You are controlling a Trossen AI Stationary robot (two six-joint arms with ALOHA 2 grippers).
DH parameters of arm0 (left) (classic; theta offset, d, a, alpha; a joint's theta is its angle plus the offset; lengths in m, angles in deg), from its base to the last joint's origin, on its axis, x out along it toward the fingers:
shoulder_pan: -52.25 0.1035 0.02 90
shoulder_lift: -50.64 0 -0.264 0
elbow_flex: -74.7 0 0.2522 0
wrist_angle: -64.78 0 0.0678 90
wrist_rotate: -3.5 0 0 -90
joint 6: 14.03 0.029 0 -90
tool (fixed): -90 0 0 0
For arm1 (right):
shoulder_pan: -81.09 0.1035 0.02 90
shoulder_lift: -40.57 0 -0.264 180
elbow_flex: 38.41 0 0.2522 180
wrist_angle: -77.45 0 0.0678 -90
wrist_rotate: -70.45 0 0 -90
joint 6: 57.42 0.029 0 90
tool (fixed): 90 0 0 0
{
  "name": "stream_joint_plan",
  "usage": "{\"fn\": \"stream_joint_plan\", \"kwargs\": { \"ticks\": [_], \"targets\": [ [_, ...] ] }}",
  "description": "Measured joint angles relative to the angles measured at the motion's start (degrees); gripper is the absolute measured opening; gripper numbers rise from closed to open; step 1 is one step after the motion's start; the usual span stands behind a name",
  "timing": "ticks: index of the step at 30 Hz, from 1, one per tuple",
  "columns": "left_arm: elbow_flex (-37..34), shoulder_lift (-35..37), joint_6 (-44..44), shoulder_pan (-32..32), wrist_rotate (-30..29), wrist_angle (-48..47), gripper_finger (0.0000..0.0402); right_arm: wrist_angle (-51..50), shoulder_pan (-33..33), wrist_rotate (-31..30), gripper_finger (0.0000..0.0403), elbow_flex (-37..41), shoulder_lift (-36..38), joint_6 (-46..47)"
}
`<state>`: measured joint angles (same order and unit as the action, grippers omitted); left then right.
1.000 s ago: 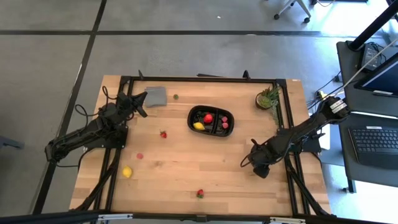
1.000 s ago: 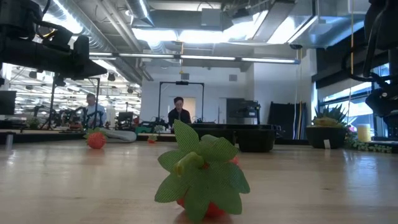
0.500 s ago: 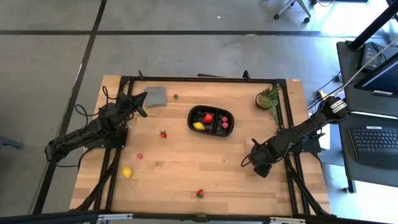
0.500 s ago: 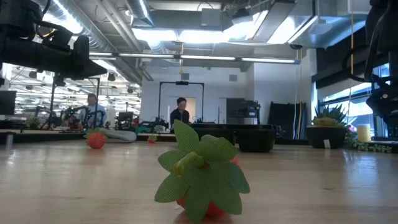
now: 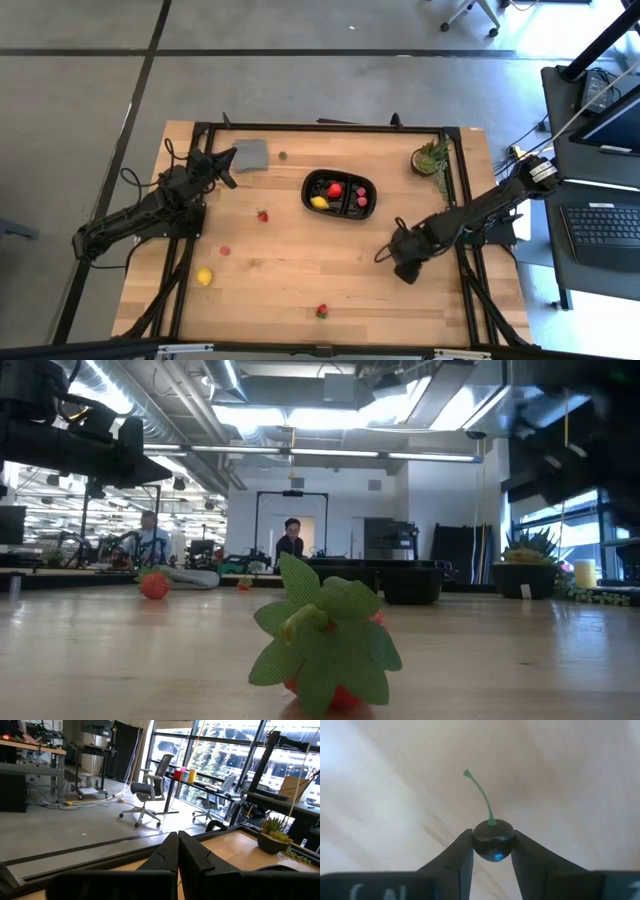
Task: Pick and placing Produce into tupperware
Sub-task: Put the black cherry into the black container
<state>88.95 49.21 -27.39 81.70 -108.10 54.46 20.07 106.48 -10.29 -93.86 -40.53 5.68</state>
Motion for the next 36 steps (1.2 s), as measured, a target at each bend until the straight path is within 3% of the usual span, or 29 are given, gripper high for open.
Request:
{"fn": "stream_joint_plan", "kwargs": {
  "ticks": [9, 14, 24, 36],
  "targets": [
    [0.02, 0.0, 0.0, 0.02, -0.01, 0.0, 0.0, 0.26, -12.52, -11.0, 0.0116, -14.23, 0.07, -13.17],
    [0.0, 0.0, 0.0, 0.02, -0.01, 0.0, 0.0, 7.11, -20.06, -14.62, 0.0116, -19.33, 0.09, -22.72],
    [0.01, 0.0, 0.0, 0.04, 0.01, -0.01, 0.0, 28.69, -33.01, -14.87, 0.0117, -20.77, -3.31, -34.16],
    [0.0, 0.0, 0.42, 0.04, -0.01, 0.0, 0.0, 30.63, -35.3, -10.9, 0.0118, -20.73, -17.84, -34.92]
  ]
}}
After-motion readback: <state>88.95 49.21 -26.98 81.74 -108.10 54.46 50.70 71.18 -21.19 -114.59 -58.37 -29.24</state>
